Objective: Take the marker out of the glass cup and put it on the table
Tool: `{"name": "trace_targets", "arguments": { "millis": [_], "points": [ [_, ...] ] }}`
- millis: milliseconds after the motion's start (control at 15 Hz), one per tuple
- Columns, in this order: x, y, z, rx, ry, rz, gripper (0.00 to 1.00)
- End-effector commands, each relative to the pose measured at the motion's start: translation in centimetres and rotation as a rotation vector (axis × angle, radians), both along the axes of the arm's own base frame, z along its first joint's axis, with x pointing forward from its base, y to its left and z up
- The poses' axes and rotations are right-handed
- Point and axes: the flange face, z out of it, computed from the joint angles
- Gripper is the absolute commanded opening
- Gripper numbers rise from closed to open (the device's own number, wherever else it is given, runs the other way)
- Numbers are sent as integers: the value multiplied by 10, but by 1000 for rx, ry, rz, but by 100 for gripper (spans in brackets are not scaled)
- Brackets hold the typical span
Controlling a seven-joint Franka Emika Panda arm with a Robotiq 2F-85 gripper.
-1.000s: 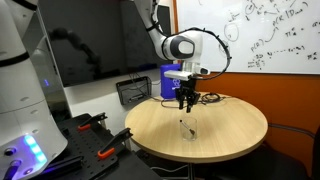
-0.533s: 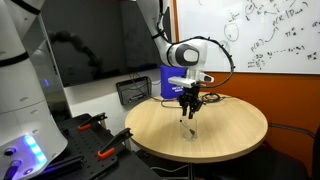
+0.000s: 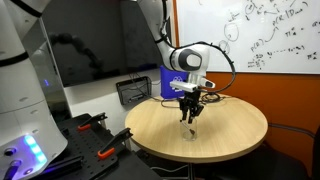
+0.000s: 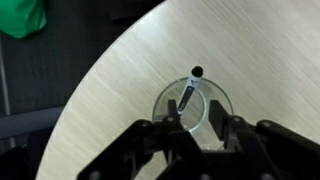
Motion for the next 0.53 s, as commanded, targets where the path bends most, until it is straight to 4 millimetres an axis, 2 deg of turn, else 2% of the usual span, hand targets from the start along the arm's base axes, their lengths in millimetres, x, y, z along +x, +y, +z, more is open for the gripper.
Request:
{"name": "trace_targets", "arguments": {
  "millis": [0, 333, 467],
  "points": [
    [5, 0, -8, -5, 41, -27, 41],
    [4, 3, -23, -14, 93, -10, 41],
    [5, 3, -27, -14, 114, -9, 36]
  ]
}}
